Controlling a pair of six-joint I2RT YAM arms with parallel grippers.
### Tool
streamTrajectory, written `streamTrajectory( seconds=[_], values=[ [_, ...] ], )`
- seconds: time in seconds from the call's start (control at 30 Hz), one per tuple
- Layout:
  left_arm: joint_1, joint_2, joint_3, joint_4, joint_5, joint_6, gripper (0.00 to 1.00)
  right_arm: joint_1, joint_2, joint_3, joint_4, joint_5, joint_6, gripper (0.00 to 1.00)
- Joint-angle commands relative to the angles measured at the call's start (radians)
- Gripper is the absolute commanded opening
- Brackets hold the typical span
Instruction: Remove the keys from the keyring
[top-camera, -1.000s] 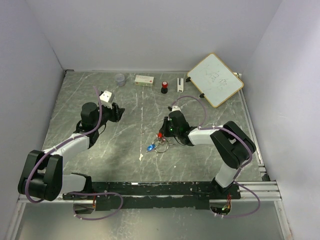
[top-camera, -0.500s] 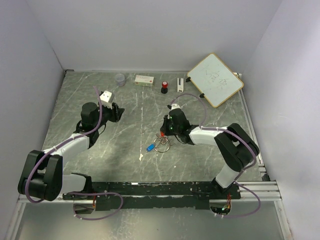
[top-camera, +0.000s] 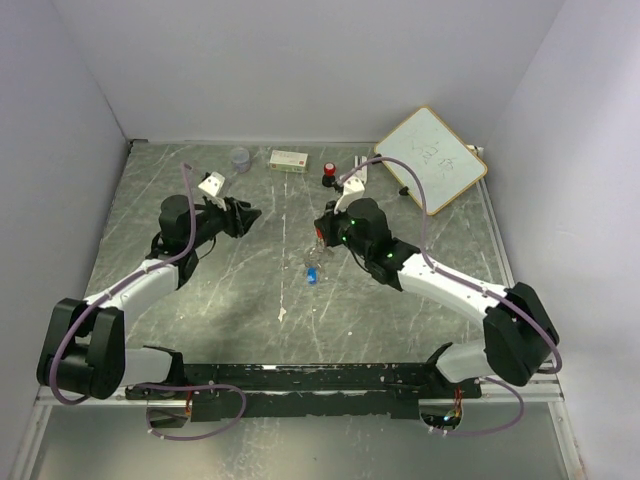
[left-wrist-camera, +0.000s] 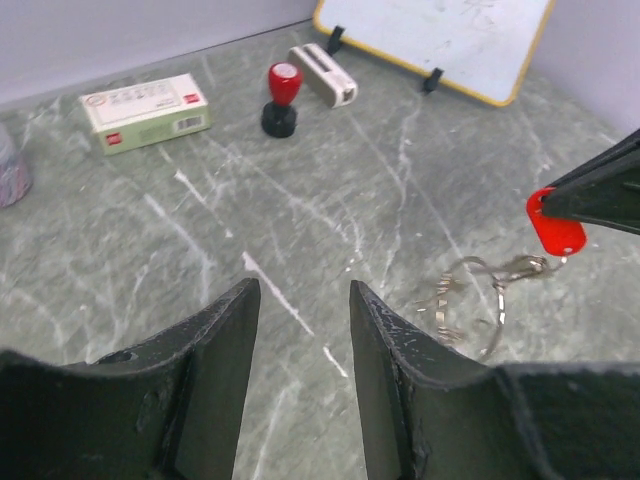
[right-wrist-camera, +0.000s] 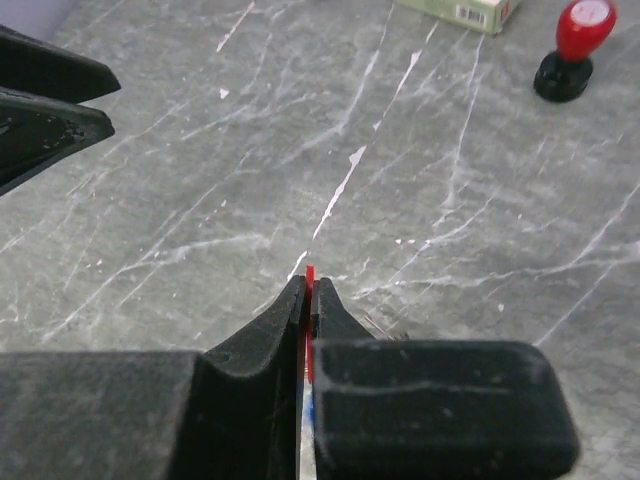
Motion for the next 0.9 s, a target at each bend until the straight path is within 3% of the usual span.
streamTrajectory(
  seconds=[0.0, 0.13, 0.23, 0.33, 0.63, 0.87],
  values=[
    [-0.006, 0.022, 0.051, 0.063, 0.149, -0.061, 0.53, 0.012, -0.051, 0.033, 0.025, 0.072, -0.097, 0.00],
    [-0.005, 0.028, 0.054, 0.107, 0.240, -0.091, 0.58, 0.017, -0.074, 0.075, 0.019, 0.101, -0.133, 0.00],
    [-0.006, 0.034, 0.052, 0.140, 0.279, -0.112, 0.75, 0.024, -0.084, 0.113, 0.013, 0.121, -0.152, 0.00],
    [-0.006, 0.041, 0.041, 0.183, 0.302, -0.140, 0.83, 0.033, -0.090, 0.135, 0.013, 0.138, -0.166, 0.00],
    [-0.009, 0.064, 0.011, 0.414, 0.399, -0.313, 0.77, 0.058, -0.079, 0.210, 0.059, 0.162, -0.170, 0.00],
    [-0.042, 0.085, -0.002, 0.497, 0.432, -0.355, 0.76, 0.088, -0.014, 0.257, 0.119, 0.180, -0.182, 0.00]
  ],
)
